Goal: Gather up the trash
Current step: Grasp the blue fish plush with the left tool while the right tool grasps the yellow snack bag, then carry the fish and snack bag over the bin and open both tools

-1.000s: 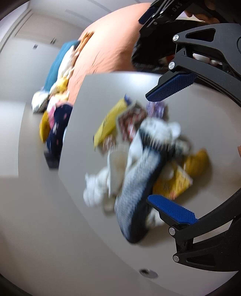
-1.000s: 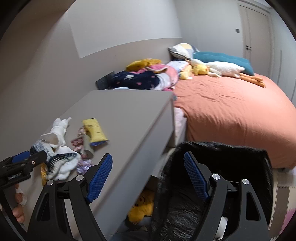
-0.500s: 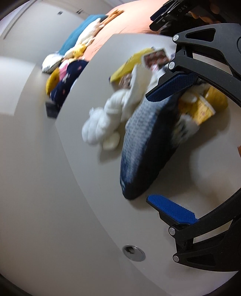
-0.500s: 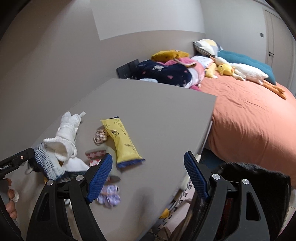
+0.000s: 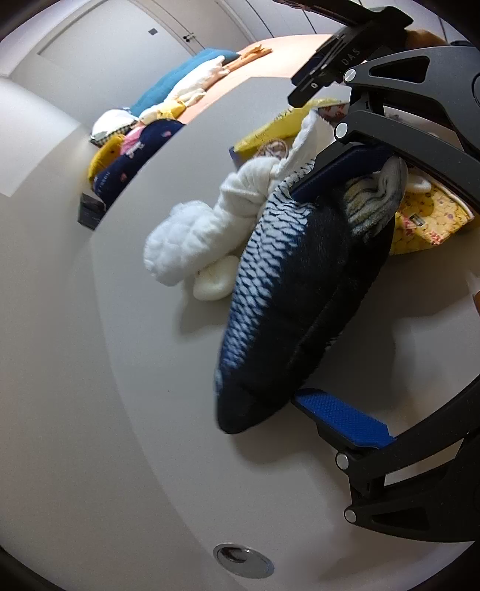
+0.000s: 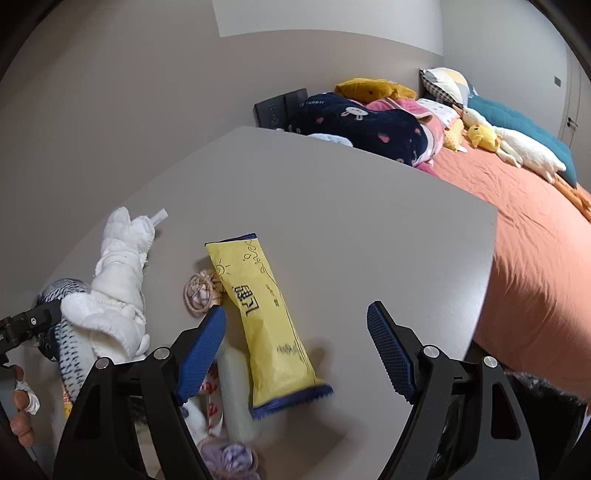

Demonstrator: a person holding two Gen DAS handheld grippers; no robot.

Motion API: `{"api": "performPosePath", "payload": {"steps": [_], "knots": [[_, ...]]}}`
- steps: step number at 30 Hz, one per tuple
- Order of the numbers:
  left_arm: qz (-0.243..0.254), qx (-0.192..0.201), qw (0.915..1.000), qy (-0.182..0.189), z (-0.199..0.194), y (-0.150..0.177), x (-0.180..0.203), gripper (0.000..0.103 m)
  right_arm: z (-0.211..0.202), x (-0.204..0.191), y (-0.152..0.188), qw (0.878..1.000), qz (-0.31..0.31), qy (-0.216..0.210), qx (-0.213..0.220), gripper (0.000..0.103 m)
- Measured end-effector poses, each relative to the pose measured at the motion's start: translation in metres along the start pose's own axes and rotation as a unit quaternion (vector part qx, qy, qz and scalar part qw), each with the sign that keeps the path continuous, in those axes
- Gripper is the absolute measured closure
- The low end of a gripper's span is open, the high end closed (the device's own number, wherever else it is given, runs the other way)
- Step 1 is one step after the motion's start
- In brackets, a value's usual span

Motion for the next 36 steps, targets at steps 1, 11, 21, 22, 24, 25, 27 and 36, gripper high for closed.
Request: {"api": "performPosePath", "payload": {"steps": [1,11,21,22,24,25,27,36], "knots": [[-0.001,-0.001,1.0,0.002,0.002,-0.001,0.0,0.007,0.003,-0.001,-0.001,1.0,-0.003,0.0,-0.002,0.029],[-0.017,-0.006,0.999,0.04,0.009,-0.005,-0.002,0.05,0.022,-0.017,0.002,0.999,-0.016,-0.021,-0.027,0.076],[-0.005,0.039,0.9965,0.073,-0.023,-0.016,0.008,0.071,-0.003,-0.016,0.0,1.0,-0.007,-0.013,-0.003,0.085],[-0.002,0.048,0.9962,0.073,-0.029,-0.018,0.009,0.071,-0.006,-0.015,-0.001,1.0,-0.007,-0.013,-0.001,0.085],[0.003,0.064,0.9954,0.071,-0.04,-0.02,0.011,0.071,-0.016,-0.012,-0.003,1.0,-0.006,-0.008,0.005,0.085],[0.005,0.07,0.9948,0.074,-0.046,-0.021,0.013,0.071,-0.02,-0.011,-0.003,1.0,-0.005,-0.007,0.008,0.085],[0.009,0.078,0.9939,0.078,-0.053,-0.021,0.015,0.071,-0.029,-0.008,-0.002,1.0,0.001,-0.007,0.014,0.085],[0.034,0.128,0.9865,0.096,-0.1,-0.02,0.032,0.071,-0.065,0.006,0.006,0.999,0.025,-0.004,0.035,0.085]]}}
Point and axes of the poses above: each gripper's, at about its wrist camera, not at the fingertips, and z roughly the way its jaws point, x to its right, y to its underside, the point moved 10 cm from there along z, roughly the way its jaws point, and after that the axes turned 13 degrees about -z, right-handed, at the moved point
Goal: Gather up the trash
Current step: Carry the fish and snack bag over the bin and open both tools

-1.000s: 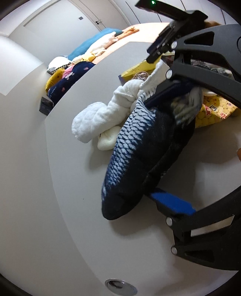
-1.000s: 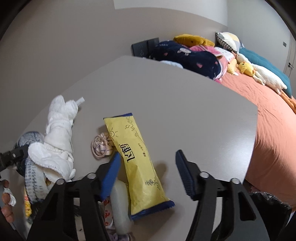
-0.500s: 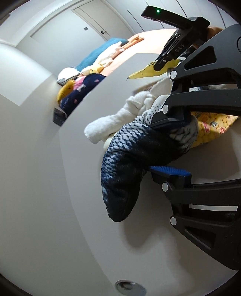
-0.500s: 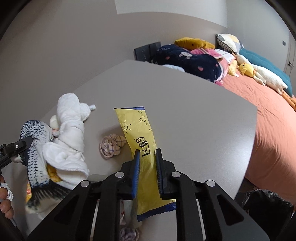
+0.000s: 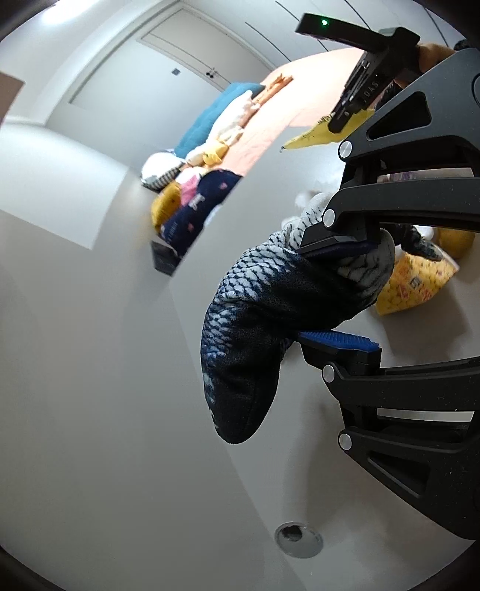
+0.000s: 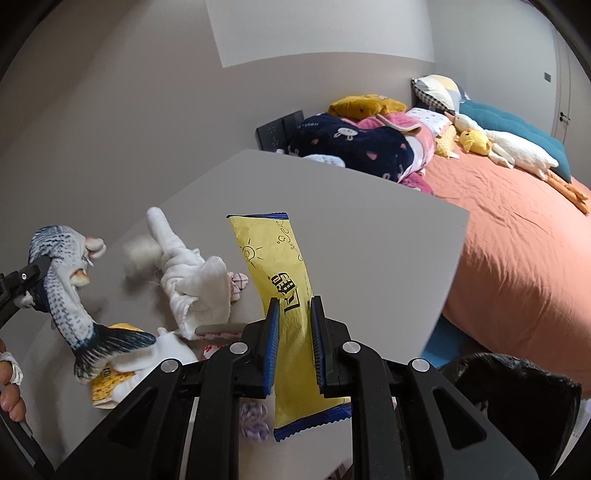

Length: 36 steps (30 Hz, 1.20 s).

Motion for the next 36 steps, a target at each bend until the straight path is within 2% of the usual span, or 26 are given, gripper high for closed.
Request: {"api": "performPosePath", "payload": {"steps": [7,14,25,36], "knots": [[0.012,0.016,0.9995,0.024,-0.032,0.008,0.02,0.071,-0.029,0.01,0.004,1.0,0.011,0.007,0.02,0.085],[0.03,0.009,0.9987,0.041,-0.046,0.03,0.045,0.071,-0.059,0.021,0.021,0.999,0.021,0.018,0.032,0.085],[0.088,-0.011,0.9937,0.069,-0.064,0.084,0.1,0.07,-0.109,0.049,0.06,0.997,0.043,0.041,0.049,0.085],[0.121,-0.035,0.9875,0.094,-0.062,0.131,0.149,0.07,-0.141,0.083,0.097,0.994,0.072,0.062,0.059,0.085]]}}
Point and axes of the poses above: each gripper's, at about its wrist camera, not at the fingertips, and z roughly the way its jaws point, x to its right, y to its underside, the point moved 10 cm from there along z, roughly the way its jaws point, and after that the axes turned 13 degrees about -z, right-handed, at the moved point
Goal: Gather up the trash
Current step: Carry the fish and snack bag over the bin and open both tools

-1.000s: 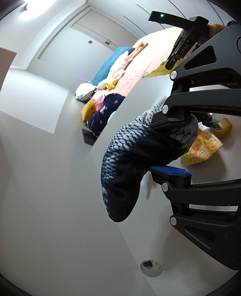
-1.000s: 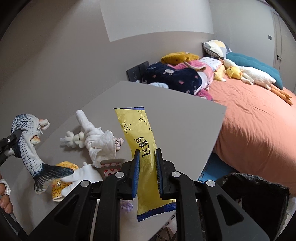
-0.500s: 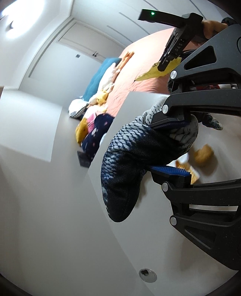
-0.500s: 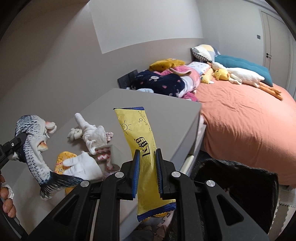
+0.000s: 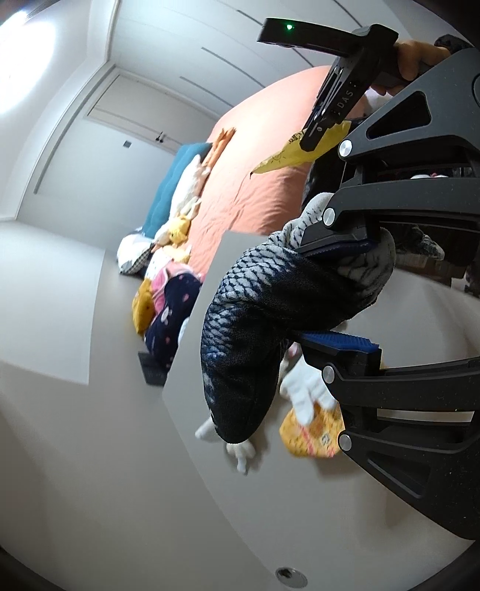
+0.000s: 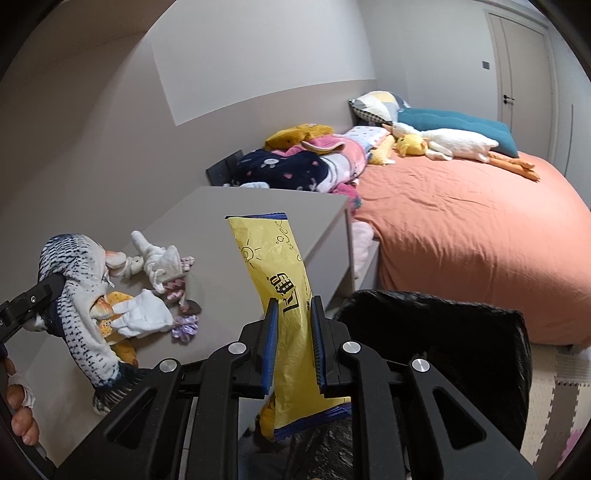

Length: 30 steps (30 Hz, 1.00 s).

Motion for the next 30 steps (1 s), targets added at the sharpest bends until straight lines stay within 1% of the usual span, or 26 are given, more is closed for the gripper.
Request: {"api": "performPosePath", "payload": {"steps": [14,22,30], "knots": [[0.04,-0.037,0.9978,0.037,0.023,0.039,0.07,0.069,-0.034,0.068,0.03,0.998,0.031,0.049,0.002,0.085],[0.068,-0.061,0.9944,0.053,0.038,0.064,0.105,0.069,-0.049,0.104,0.047,0.996,0.056,0.071,0.001,0.085],[0.098,-0.091,0.9887,0.068,0.055,0.091,0.137,0.068,-0.058,0.132,0.061,0.993,0.075,0.093,-0.003,0.085]]}}
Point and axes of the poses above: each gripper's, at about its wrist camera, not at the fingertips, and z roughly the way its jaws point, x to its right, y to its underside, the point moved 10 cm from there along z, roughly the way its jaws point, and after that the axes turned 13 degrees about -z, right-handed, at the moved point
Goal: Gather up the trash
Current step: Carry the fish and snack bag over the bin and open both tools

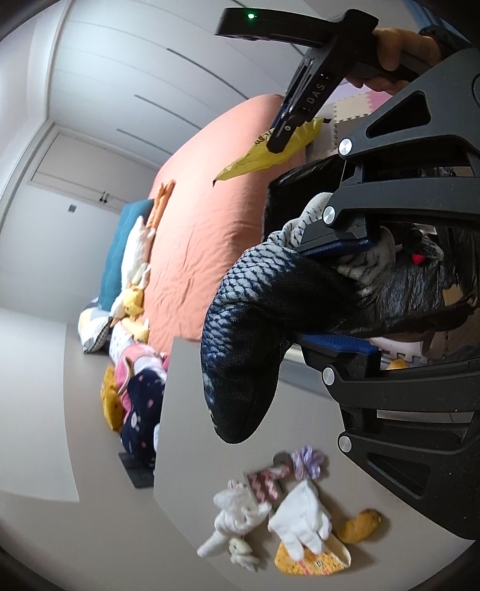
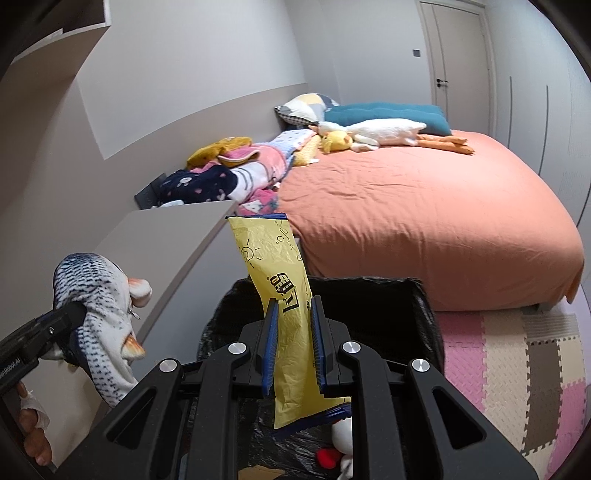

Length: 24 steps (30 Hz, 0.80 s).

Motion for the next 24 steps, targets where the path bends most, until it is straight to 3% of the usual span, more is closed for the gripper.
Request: {"api": "performPosePath", "payload": {"steps": [13,16,17,18,19,20,21,24], "knots": [[0.05,-0.055,0.9972,0.007,0.044,0.032,0.041,0.068,-0.008,0.045,0.017,0.999,0.026,0.042,-0.008,0.085],[0.061,-0.076,0.9952,0.001,0.056,0.042,0.046,0.058,-0.006,0.052,0.02,0.998,0.034,0.047,-0.013,0.085],[0.062,-0.091,0.9939,0.0,0.062,0.048,0.047,0.045,-0.005,0.054,0.021,0.998,0.036,0.048,-0.016,0.082],[0.059,-0.101,0.9931,0.0,0.067,0.051,0.047,0.027,-0.003,0.055,0.023,0.998,0.039,0.046,-0.021,0.07],[0.054,-0.107,0.9928,0.0,0.069,0.052,0.046,0.019,-0.001,0.057,0.023,0.998,0.043,0.048,-0.022,0.048],[0.049,-0.113,0.9924,-0.001,0.072,0.054,0.044,0.008,-0.001,0.058,0.024,0.997,0.046,0.054,-0.021,0.039],[0.043,-0.118,0.9921,-0.001,0.075,0.056,0.043,0.007,-0.003,0.061,0.024,0.997,0.048,0.066,-0.017,0.03],[0.043,-0.13,0.9905,-0.013,0.081,0.06,0.038,0.007,-0.004,0.064,0.025,0.995,0.049,0.08,-0.016,0.026]]}}
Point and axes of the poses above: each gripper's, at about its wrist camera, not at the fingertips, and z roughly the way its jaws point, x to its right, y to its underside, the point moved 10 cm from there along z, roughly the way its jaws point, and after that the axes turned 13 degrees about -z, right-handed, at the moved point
